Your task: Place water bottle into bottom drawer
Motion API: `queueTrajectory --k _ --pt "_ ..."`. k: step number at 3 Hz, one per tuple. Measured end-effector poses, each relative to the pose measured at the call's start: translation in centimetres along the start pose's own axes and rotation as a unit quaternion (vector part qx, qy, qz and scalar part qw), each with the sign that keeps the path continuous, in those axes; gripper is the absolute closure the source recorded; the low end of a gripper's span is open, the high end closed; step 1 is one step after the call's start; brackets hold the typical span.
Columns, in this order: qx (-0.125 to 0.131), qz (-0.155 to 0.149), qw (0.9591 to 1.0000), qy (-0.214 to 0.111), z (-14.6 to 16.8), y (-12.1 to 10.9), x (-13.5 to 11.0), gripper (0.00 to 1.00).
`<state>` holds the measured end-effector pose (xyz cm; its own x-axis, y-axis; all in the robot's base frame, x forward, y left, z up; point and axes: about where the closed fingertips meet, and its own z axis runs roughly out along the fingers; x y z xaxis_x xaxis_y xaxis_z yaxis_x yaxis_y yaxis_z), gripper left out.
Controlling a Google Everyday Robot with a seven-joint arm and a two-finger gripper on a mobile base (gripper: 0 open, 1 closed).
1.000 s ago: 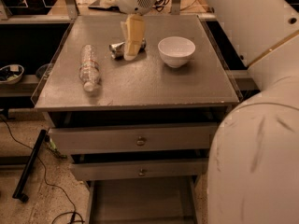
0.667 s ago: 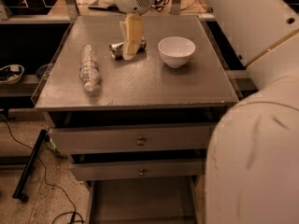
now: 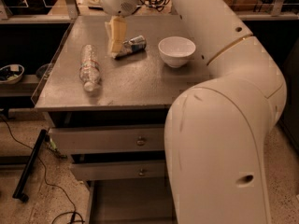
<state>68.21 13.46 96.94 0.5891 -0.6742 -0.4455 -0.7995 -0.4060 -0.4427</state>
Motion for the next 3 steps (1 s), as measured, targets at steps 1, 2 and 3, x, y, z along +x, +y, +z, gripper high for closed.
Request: queueTrajectory --k 1,2,3 --pt "0.000 0.000 1.0000 0.000 0.0 0.0 0.0 0.00" --pt "0.006 -0.007 0.9990 -0.043 1.2 -0.7 -0.2 0.00" --pt "0.015 -0.016 0.9955 -0.092 2.7 -1.7 -0.6 0.00"
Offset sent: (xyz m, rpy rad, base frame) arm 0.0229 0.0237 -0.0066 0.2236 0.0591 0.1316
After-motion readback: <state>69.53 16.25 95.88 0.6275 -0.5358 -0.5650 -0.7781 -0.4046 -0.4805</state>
